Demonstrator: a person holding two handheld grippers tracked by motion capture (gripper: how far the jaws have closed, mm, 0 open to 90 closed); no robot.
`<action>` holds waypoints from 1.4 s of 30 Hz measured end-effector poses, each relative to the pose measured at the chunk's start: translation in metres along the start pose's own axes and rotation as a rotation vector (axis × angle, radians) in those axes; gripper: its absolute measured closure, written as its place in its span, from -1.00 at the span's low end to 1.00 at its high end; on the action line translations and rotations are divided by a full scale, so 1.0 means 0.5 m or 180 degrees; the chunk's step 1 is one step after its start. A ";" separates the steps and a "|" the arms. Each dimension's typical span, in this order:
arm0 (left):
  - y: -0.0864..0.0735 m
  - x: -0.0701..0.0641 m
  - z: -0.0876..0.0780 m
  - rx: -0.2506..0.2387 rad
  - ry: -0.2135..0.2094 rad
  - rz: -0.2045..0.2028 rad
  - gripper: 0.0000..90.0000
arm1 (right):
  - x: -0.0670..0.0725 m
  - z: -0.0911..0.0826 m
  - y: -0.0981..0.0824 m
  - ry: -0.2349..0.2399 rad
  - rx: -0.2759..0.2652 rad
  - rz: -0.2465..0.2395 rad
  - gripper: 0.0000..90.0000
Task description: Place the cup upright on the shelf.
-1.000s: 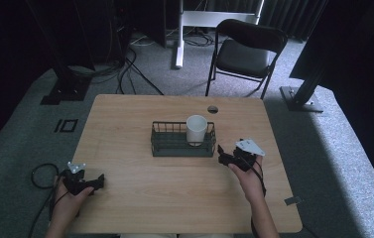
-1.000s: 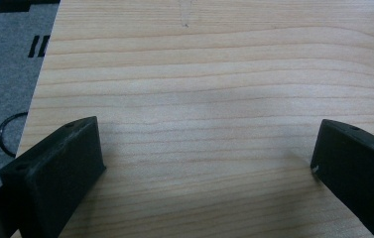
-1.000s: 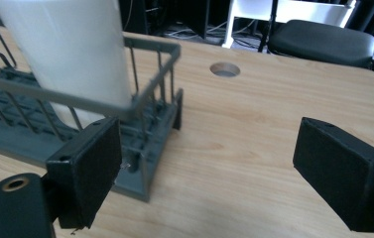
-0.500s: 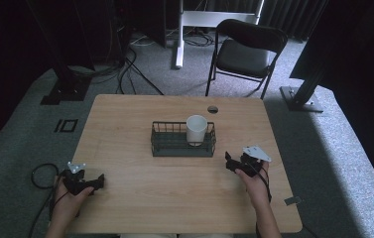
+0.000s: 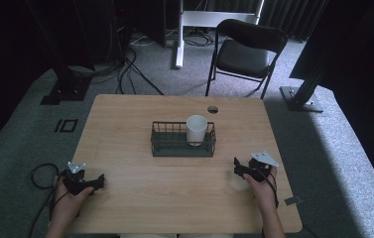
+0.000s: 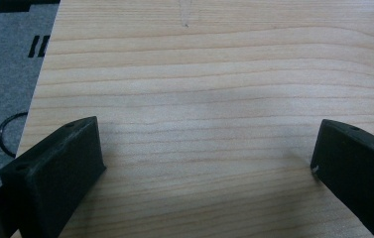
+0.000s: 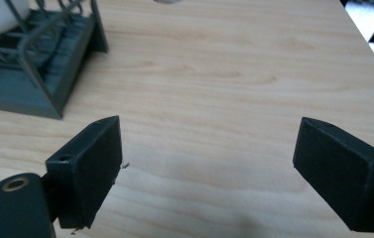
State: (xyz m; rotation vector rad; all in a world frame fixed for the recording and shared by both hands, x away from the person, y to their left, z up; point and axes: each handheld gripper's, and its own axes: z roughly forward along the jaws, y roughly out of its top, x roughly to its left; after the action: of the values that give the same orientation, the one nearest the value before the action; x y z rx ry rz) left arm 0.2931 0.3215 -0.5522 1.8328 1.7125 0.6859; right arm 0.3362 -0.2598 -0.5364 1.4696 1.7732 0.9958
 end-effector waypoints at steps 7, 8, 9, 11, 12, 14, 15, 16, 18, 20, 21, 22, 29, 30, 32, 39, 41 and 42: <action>0.000 0.000 0.000 -0.0001 0.0000 0.0001 -1.00 | -0.012 -0.005 -0.018 -0.0023 0.0113 0.0004 -0.74; 0.000 0.000 0.000 0.0000 0.0000 0.0000 -1.00 | -0.014 -0.006 -0.021 -0.0022 0.0124 0.0007 -0.74; 0.000 0.000 0.000 0.0000 0.0001 0.0000 -1.00 | -0.016 -0.008 -0.024 -0.0009 0.0133 0.0002 -0.74; 0.000 0.000 0.000 0.0001 0.0000 0.0000 -1.00 | -0.021 -0.011 -0.028 -0.0026 0.0148 0.0003 -0.74; 0.000 0.000 0.000 0.0001 0.0001 0.0001 -1.00 | -0.023 -0.012 -0.029 -0.0023 0.0162 0.0006 -0.74; 0.000 0.000 0.000 0.0000 0.0001 0.0000 -1.00 | -0.027 -0.015 -0.034 0.0002 0.0201 0.0023 -0.74; 0.000 0.000 0.000 0.0001 0.0001 0.0000 -1.00 | -0.029 -0.016 -0.037 -0.0001 0.0215 0.0015 -0.74; 0.000 0.000 0.000 0.0000 0.0001 0.0000 -1.00 | -0.031 -0.016 -0.039 0.0012 0.0206 -0.0018 -0.74; 0.000 0.000 0.000 0.0001 0.0001 0.0000 -1.00 | -0.034 -0.018 -0.043 0.0043 0.0234 -0.0013 -0.74; 0.000 0.000 0.000 0.0000 0.0001 0.0000 -1.00 | -0.038 -0.021 -0.045 0.0037 0.0209 0.0003 -0.74; 0.000 0.000 0.000 -0.0001 0.0001 0.0000 -1.00 | -0.040 -0.022 -0.046 0.0017 0.0238 0.0008 -0.74; 0.000 0.000 0.000 0.0000 0.0001 0.0000 -1.00 | -0.042 -0.023 -0.047 -0.0019 0.0274 0.0020 -0.74; 0.000 0.000 0.000 0.0000 0.0001 0.0000 -1.00 | -0.059 -0.029 -0.056 -0.0293 0.0527 0.0086 -0.74; 0.000 0.000 0.000 0.0000 0.0001 0.0000 -1.00 | -0.061 -0.029 -0.057 -0.0265 0.0572 0.0111 -0.74; 0.000 0.000 0.000 0.0001 0.0001 0.0000 -1.00 | -0.063 -0.028 -0.058 -0.0250 0.0645 0.0129 -0.74; 0.000 0.000 0.000 0.0000 0.0001 0.0000 -1.00 | -0.071 -0.029 -0.060 -0.0104 0.0682 0.0122 -0.77; 0.000 0.000 0.000 0.0000 0.0001 0.0001 -1.00 | -0.070 -0.029 -0.060 -0.0087 0.0682 0.0108 -0.77; 0.000 0.000 0.000 -0.0001 0.0000 0.0001 -1.00 | -0.070 -0.029 -0.060 -0.0080 0.0682 0.0103 -0.77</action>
State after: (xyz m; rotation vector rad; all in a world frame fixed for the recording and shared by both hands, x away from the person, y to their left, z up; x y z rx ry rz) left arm 0.2931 0.3215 -0.5522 1.8330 1.7122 0.6862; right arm 0.3151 -0.2995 -0.5545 1.6378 1.8907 0.8190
